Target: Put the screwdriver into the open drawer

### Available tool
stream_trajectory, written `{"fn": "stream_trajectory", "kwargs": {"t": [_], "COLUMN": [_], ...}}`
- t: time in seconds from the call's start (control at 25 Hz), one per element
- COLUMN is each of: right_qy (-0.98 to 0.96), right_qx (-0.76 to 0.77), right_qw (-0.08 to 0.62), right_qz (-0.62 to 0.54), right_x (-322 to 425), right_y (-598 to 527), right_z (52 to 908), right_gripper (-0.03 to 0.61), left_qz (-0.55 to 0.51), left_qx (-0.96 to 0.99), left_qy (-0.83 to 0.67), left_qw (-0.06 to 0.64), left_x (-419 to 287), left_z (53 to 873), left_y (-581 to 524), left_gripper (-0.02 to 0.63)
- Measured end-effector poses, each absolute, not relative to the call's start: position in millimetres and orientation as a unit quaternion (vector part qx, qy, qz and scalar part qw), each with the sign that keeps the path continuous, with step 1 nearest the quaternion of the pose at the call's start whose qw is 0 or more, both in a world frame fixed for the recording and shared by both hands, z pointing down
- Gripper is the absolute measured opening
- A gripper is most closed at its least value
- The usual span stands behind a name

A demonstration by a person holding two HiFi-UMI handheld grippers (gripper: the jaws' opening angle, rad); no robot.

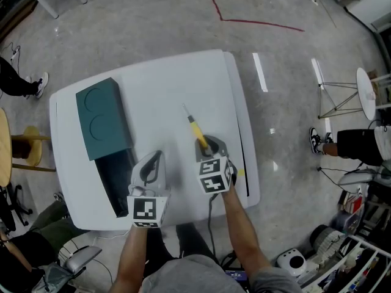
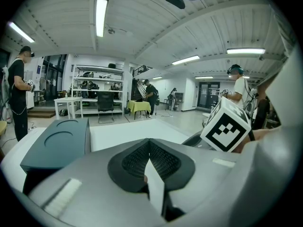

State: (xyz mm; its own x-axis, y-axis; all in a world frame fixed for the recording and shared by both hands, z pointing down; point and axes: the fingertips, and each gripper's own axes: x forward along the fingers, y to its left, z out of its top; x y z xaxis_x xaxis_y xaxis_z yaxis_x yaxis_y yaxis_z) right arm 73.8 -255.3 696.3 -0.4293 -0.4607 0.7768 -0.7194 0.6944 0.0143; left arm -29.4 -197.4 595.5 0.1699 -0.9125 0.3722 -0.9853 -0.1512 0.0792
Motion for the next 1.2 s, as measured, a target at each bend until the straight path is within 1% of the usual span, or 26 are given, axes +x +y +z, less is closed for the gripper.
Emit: {"fn": "stream_trajectory", "kwargs": {"t": [0.52,0.84,1.04,1.2], "right_qy": [-0.843,-0.848,-0.85,-0.854], "right_qx": [0.354,0.359,0.363,0.367], "right_qw": [0.364,0.344,0.334,0.324], "right_qz": [0.177,0.185,0.184,0.179], "right_x": [77,92,89,110], "right_y": [-260,-248,-246,-232], "right_z": [686,664,646,637], "right_gripper": [0.08,0.078,0.078,0.077], "left_qz": [0.118,0.113,0.107,0.105], "left_qx": [0.749,0.748,0.747,0.744], "left_qy": [-0.635,-0.641,-0.645,-0.649], "left_qw": [0.147,0.132,0.123,0.114], "left_x": [-26,-16,-23,-4], "left_z": [588,568,551,543], "left_y": [-195,-181,-176,-158], "left_gripper": [0.011,0.011,0.011,0.011]}}
